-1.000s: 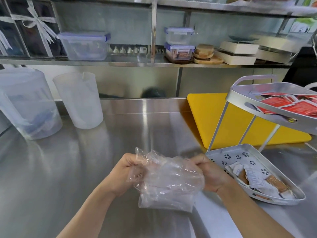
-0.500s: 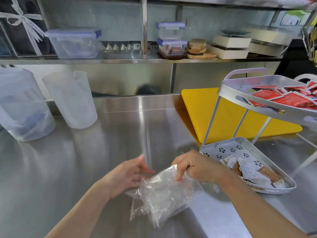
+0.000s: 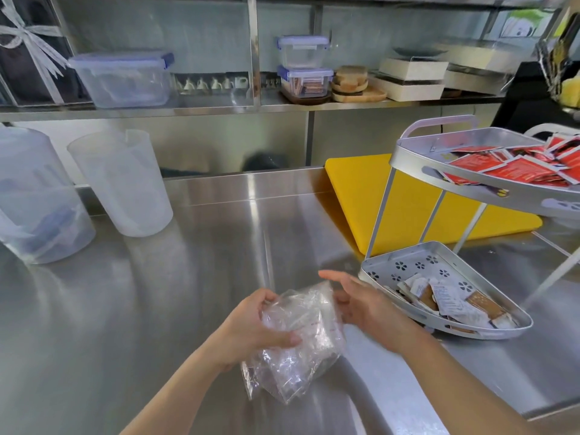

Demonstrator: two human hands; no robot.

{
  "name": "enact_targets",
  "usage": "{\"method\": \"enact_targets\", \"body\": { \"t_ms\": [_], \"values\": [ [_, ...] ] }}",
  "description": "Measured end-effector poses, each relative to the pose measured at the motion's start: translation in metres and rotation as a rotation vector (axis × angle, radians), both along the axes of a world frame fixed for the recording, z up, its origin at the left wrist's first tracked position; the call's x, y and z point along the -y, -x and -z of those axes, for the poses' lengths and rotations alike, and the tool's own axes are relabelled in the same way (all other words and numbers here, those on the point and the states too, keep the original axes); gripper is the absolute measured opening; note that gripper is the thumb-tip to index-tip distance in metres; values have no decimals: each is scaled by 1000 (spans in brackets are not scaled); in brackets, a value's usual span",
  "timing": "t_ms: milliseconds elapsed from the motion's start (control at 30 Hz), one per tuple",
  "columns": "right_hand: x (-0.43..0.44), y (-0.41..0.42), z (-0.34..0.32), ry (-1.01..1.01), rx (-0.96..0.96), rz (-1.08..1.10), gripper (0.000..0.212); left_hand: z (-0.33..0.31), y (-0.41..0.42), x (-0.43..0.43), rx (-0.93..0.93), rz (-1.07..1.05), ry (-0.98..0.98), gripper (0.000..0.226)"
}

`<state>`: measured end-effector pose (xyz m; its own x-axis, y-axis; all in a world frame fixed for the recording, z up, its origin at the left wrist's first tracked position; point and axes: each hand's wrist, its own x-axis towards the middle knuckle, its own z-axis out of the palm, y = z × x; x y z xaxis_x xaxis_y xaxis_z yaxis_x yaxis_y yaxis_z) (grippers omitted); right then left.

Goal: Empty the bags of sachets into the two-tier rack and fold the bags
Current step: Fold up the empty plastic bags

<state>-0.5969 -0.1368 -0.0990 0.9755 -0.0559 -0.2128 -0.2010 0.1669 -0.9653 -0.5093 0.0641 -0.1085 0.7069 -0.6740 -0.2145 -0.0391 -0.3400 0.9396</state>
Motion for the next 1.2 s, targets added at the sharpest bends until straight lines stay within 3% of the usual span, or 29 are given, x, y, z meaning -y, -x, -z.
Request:
{"method": "enact_targets", "body": {
  "t_ms": [100,167,267,367,500,633,867,1033,1200],
  "values": [
    [-3,7,6,210,-141,-167,79,5,4,1,-56,-113,57,52],
    [-5,11,10,302,-189,-253,87,10,8,0,-39,-126,47,53],
    [-5,15,15,312,-180,-252,80,15,11,-5,-20,-106,21,60],
    [-5,20,20,313,-126,-151,72,18,9,-14,-84,-46,-2,83],
    [-1,35,31,218,-64,30,67,29,8,-21,-442,-138,150,78],
    [3,55,39,147,-72,137,63,41,22,-10,-588,79,214,79],
    [22,117,51,-42,-161,411,61,59,66,33,-503,100,212,68],
    [40,168,51,-13,-159,620,52,68,114,75,-407,-11,238,58],
    [78,226,62,58,-193,735,50,71,168,124,-396,27,227,53]
  ]
}}
